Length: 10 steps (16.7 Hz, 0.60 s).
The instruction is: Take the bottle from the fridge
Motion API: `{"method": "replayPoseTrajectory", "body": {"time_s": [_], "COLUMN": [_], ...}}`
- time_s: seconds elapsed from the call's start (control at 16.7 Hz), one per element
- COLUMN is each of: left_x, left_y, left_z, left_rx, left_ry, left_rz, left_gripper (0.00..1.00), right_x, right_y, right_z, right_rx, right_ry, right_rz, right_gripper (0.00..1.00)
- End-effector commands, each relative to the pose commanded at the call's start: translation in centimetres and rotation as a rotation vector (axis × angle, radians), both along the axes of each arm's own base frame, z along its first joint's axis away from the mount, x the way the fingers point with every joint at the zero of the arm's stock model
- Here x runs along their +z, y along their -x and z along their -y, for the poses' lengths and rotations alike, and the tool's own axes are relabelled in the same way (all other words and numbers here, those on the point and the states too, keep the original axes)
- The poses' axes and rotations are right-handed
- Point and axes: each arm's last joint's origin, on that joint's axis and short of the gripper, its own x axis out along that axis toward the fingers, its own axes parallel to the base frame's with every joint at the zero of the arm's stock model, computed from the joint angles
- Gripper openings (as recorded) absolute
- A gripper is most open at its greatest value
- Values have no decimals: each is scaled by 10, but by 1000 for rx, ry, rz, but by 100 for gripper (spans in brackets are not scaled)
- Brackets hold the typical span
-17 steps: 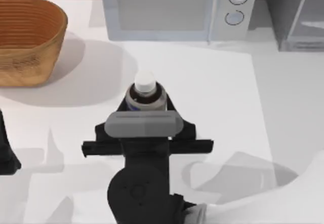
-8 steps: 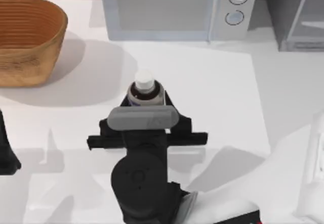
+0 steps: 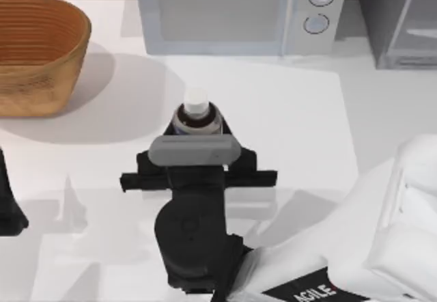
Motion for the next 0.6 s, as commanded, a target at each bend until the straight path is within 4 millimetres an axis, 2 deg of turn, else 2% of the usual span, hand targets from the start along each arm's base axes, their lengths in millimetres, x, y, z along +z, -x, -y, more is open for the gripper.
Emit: {"method": "replayPoseTrajectory", "body": {"time_s": [0.6], "left_x": [0], "left_y": [0], "left_z": [0], "left_rx": [0], "left_ry": [0], "left_rz": [0], "left_gripper": [100], "right_x": [0], "right_y": [0], "right_z": [0], "right_rx": [0], "right_ry": [0], "right_rz": [0], "right_gripper": [83]}}
